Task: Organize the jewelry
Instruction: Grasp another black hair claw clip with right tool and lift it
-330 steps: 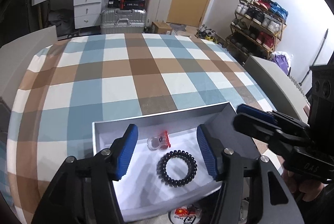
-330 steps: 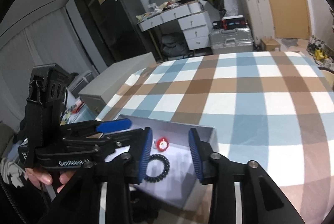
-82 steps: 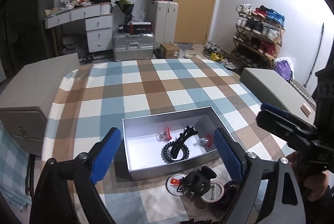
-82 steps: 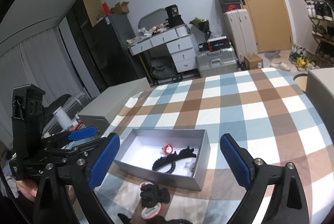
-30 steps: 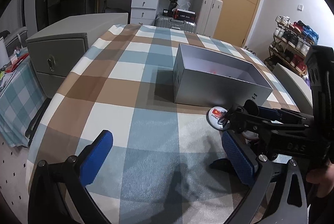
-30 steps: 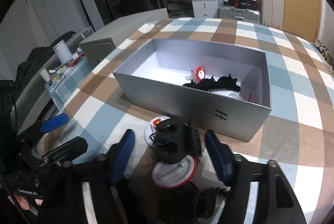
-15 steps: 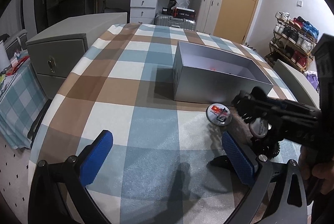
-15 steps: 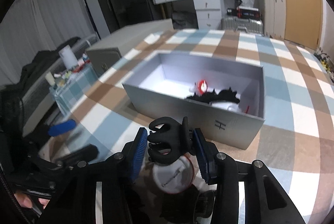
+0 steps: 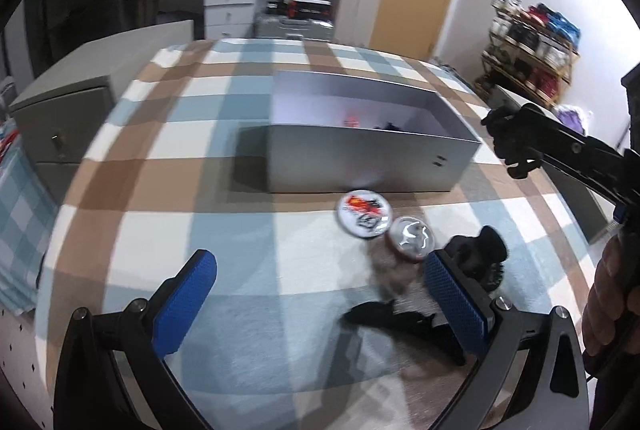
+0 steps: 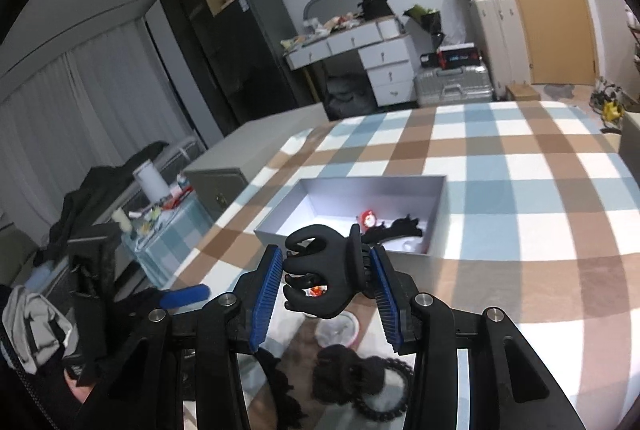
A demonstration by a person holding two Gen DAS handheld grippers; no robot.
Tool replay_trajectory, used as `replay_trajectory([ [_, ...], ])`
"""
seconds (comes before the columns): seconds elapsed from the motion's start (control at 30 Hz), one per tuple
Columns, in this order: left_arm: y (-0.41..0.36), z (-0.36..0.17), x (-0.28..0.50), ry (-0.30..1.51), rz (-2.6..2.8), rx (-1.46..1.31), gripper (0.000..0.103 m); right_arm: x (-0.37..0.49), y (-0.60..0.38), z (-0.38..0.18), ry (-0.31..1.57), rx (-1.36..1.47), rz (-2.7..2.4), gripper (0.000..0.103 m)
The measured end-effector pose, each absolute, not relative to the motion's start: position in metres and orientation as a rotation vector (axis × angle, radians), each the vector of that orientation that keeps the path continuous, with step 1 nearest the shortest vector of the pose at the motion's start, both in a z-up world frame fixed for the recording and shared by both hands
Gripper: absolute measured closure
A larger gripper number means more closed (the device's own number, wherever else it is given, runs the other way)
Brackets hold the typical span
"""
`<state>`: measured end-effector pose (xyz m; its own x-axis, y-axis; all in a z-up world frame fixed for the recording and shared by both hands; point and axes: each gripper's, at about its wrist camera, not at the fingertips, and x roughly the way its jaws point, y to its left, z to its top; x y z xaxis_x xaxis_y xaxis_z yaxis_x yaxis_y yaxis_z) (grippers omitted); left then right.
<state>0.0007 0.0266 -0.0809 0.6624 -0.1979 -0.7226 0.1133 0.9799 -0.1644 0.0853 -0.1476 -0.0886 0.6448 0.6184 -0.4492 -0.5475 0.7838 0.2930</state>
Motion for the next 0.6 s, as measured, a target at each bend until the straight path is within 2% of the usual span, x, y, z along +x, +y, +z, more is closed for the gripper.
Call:
replay_trajectory([
  [0.2, 0.01, -0.085, 0.024, 0.884, -0.176, -0.03, 0.001, 0.073, -0.169, -0.086, 0.54, 0.16, 0.64, 0.059],
  [0.6, 0.001, -0.102, 0.059, 1.003, -0.214, -0.054, 0.002, 0.077, -0.185, -0.103, 0.559, 0.198, 0.638, 0.059],
])
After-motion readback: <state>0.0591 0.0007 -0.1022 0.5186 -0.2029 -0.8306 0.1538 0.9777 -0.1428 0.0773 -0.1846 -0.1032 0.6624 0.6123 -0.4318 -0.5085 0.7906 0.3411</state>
